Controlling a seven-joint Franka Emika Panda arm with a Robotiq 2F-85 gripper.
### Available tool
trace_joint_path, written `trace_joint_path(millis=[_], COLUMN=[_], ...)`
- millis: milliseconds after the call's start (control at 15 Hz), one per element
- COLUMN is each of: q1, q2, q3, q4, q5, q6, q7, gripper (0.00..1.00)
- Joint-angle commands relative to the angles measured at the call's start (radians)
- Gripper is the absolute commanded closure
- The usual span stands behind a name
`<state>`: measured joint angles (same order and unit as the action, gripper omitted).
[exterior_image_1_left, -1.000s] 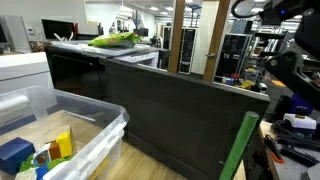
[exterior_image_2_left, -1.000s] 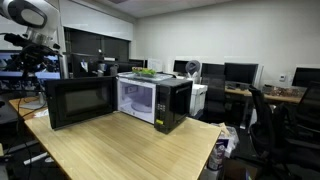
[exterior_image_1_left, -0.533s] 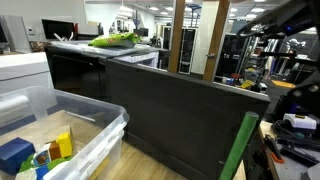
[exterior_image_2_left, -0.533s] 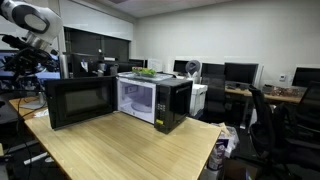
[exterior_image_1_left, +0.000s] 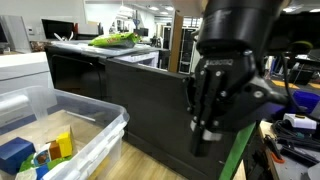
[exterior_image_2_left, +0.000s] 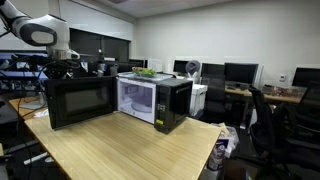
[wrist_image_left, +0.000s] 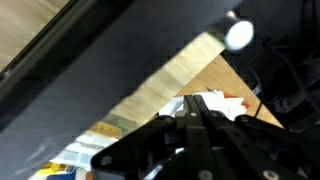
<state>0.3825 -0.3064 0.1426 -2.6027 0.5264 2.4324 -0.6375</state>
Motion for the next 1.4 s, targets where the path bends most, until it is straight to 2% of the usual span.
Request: trace_joint_path(millis=[0,200,267,333,467,600,667,733,800,867,933,1000,1067,1133,1333], q1=[-0.027,-0.05,-0.066,-0.113,-0.296,-0.444,-0.533,-0.503,-0.468,-0.387,-0.371,-0.389,-0.374,-0.341,-0.324], q2=[0.034,0.059,0.069,0.073,0.061,-0.021,-0.072,-0.059,-0.047,-0.033,-0.035,0.016,0.023,0.041,0.067], q3=[-0.01,-0.007,-0.001,0.024,0.148,0.212,0.277,0.304,0.288,0.225,0.232,0.173,0.155,0.102,0.038], q4=[-0.017,-0.041,-0.055,-0.081,-0.118,-0.169,-0.168,-0.131,-0.122,-0.101,-0.086,-0.003,0.028,0.088,0.219], q5=[-0.011,-0.086,-0.142,-0.268,-0.44,-0.62,-0.721,-0.663,-0.637,-0.66,-0.666,-0.696,-0.701,-0.656,-0.648], q6=[0.225,0.445,0.528,0.59,0.666,0.655,0.573,0.424,0.358,0.262,0.169,0.079,-0.009,-0.133,-0.381], q7=[0.036,0.099,0.142,0.227,0.342,0.467,0.577,0.586,0.58,0.61,0.645,0.603,0.611,0.559,0.543], gripper=[0.99,0.99,0.99,0.99,0.99,0.98,0.98,0.98,0.98,0.98,0.98,0.98,0.98,0.98,0.98])
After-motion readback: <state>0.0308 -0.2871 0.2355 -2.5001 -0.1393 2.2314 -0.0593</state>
